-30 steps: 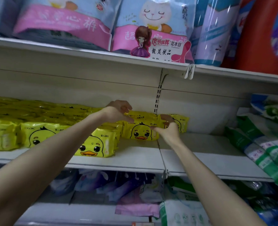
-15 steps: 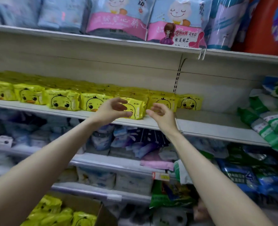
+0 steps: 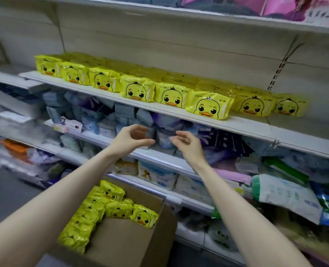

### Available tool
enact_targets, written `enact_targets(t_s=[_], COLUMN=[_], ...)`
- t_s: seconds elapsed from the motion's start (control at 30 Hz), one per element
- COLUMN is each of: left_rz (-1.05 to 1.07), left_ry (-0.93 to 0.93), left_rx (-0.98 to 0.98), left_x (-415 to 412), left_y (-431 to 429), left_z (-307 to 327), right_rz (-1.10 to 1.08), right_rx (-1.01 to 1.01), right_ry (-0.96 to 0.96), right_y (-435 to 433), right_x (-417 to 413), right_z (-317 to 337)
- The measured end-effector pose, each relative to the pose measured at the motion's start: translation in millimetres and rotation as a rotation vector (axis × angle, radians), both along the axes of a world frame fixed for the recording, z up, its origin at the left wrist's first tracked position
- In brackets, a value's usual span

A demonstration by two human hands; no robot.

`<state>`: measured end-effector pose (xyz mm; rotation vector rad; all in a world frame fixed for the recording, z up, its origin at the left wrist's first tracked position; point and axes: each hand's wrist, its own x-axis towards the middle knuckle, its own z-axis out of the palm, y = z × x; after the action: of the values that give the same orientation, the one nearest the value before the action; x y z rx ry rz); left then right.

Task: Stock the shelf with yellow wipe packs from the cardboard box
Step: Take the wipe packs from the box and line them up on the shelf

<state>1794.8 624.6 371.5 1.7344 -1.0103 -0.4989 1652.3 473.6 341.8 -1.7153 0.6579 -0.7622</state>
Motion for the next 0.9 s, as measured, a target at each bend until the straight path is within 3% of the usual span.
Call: enact_targets(t_s=[0.47, 0.7, 0.9], left_rz=[-0.001, -0.006, 0.059], left_ry=[0.306, 0.362, 0.407], left_rx=[0.31, 0.53, 0.603], left_x=[207.5, 263.3, 286.8], left_y=[78.0, 75.7, 56.6], left_z=[-192.7, -291.0, -365.6], right_rz=[-0.076, -0.165, -0.212], right_rx=[0.341, 0.445, 0.467], right_ry=[0.261, 0.403, 0.524], right_y=[91.1, 107.9, 99.9], right_x=[170.3, 207.3, 224.7], right_z=[-182.7, -269.0, -331.3])
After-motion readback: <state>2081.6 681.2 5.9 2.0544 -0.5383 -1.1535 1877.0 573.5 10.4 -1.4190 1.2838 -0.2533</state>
